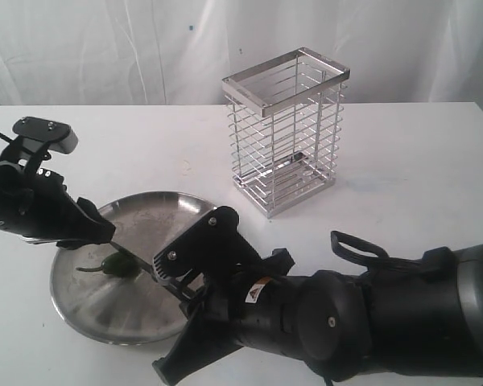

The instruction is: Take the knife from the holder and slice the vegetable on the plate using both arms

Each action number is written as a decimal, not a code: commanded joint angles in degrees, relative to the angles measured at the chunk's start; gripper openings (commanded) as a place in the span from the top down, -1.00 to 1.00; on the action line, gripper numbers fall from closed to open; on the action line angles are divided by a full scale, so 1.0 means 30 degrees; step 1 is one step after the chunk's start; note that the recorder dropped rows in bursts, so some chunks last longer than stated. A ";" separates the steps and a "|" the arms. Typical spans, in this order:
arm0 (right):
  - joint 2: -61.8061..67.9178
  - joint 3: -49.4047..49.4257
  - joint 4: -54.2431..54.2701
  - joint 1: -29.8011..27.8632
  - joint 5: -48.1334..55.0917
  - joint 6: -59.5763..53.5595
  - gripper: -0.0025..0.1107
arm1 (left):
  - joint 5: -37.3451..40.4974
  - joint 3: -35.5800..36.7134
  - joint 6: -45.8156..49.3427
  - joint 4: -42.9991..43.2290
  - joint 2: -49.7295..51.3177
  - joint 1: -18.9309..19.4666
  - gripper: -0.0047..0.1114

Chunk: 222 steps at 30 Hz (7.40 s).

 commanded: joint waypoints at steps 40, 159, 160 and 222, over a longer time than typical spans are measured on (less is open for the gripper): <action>0.0517 0.0045 0.0043 0.0901 -0.0682 0.0516 0.96 | -0.0334 0.0124 -0.0075 -0.0592 0.0410 0.0002 0.02; 0.1664 0.0045 0.0048 0.0901 0.0230 0.0482 0.96 | 0.0502 -0.0771 0.7996 -0.7086 0.2061 0.0120 0.91; 0.1664 0.0045 0.0048 0.0901 0.0276 0.0482 0.96 | 0.0760 -0.0771 0.7996 -0.6762 0.1688 0.0162 0.91; 0.3957 -0.2628 -0.0533 -0.0671 -0.0468 -0.1084 0.96 | 0.1387 -0.0126 0.4493 -0.2582 0.1810 0.0162 0.67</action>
